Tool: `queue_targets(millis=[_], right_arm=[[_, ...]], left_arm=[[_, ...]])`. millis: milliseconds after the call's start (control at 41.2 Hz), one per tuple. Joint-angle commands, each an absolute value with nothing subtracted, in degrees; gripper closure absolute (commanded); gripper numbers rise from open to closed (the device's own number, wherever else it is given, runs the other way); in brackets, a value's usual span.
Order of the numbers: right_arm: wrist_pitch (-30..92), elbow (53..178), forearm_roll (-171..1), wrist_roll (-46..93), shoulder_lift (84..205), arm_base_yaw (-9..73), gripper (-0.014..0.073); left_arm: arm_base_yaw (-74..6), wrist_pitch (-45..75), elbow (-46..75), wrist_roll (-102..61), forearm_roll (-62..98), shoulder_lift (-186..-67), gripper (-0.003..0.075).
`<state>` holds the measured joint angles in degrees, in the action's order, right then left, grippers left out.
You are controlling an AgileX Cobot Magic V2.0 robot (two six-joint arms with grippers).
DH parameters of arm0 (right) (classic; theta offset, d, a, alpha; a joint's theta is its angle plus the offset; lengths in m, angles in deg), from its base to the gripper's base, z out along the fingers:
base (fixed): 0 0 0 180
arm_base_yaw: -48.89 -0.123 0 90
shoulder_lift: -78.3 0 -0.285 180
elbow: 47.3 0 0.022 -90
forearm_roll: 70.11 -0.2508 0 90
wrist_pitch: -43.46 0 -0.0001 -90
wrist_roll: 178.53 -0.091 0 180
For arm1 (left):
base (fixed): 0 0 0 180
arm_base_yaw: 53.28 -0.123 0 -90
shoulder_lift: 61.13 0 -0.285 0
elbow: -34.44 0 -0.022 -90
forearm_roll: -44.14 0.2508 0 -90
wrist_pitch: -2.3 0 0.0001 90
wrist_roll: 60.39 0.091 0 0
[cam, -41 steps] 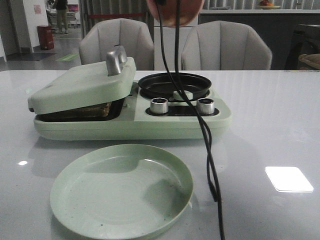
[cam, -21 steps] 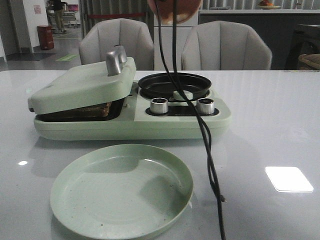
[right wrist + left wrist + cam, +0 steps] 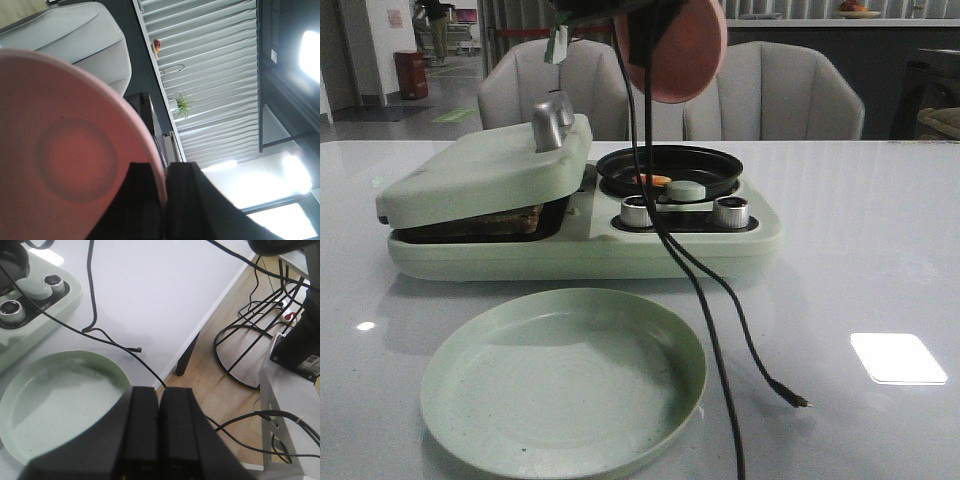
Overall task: Make breakfast with bread and shrimp
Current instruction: 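Tilt the pink bowl with the right gripper to pour shrimp into pan, then lower the pink bowl back onto the table and open the right gripper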
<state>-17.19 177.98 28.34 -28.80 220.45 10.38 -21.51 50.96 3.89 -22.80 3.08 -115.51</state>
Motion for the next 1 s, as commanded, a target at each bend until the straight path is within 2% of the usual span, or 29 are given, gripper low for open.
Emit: queue_targets(millis=[0, 146, 510, 778, 972], right_arm=[[-20.21, 179.86, 33.66, -28.4, 215.88, 10.55, 0.0578], [-21.59, 179.91, 30.63, -28.28, 214.33, 10.55, 0.0578], [-22.37, 177.53, -5.39, -24.07, 198.37, 13.95, 0.0578], [-15.68, 155.18, -22.71, -24.05, 181.97, 22.78, 0.0578], [-8.8, 136.84, -33.34, -22.38, 172.13, 33.26, 0.0578]], left_arm=[[-21.01, 48.11, 5.58, -22.71, 0.6, -115.19, 0.0619], [-21.01, 48.11, 5.58, -22.71, 0.6, -115.19, 0.0619], [-21.01, 48.11, 5.58, -22.71, 0.6, -115.19, 0.0619], [-21.01, 48.11, 5.58, -22.71, 0.6, -115.19, 0.0619], [-21.01, 48.11, 5.58, -22.71, 0.6, -115.19, 0.0619]])
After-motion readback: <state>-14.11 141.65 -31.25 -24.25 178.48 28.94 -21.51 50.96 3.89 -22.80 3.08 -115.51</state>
